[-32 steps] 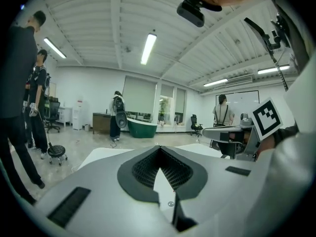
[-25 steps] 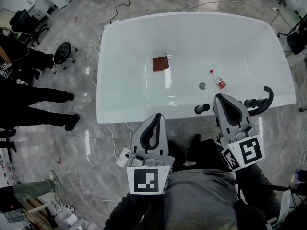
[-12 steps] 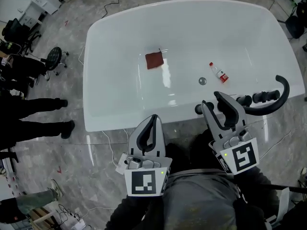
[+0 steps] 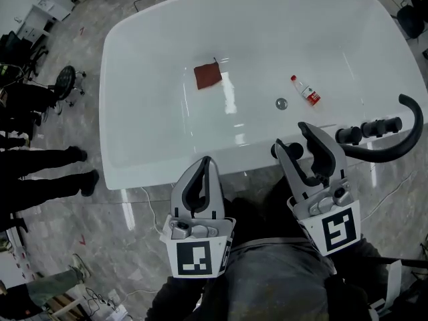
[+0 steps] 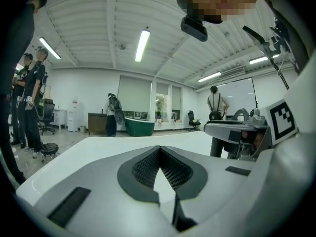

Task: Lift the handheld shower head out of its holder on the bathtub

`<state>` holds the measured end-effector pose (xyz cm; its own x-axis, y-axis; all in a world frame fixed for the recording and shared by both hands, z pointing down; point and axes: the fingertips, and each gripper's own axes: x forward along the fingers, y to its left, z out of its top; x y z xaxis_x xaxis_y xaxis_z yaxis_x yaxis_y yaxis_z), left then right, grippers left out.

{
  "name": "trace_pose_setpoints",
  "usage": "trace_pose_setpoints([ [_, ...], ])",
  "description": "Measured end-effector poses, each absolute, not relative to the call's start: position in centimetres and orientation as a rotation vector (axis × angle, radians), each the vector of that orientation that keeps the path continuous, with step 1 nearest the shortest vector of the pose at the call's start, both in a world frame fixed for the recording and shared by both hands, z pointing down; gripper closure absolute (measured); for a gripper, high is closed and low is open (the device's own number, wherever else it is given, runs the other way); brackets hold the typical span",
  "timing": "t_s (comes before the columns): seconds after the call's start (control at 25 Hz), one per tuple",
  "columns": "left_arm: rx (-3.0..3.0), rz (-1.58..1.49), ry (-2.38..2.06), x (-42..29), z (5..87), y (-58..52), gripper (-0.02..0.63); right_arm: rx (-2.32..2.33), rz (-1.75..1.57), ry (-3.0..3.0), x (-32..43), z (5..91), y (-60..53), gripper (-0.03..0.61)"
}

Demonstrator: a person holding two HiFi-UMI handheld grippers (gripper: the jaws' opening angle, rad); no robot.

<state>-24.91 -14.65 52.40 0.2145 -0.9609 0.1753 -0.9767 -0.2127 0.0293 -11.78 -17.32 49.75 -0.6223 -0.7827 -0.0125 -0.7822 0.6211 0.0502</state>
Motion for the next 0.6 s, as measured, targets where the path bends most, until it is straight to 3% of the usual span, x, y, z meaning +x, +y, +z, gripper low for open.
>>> trace_pose_setpoints([
  [0.6,2.327,0.221,-1.846,-23.7,53.7,-14.0,0.611,1.345,0.003,-2.754,-11.2,52.7,-16.8,0.387],
])
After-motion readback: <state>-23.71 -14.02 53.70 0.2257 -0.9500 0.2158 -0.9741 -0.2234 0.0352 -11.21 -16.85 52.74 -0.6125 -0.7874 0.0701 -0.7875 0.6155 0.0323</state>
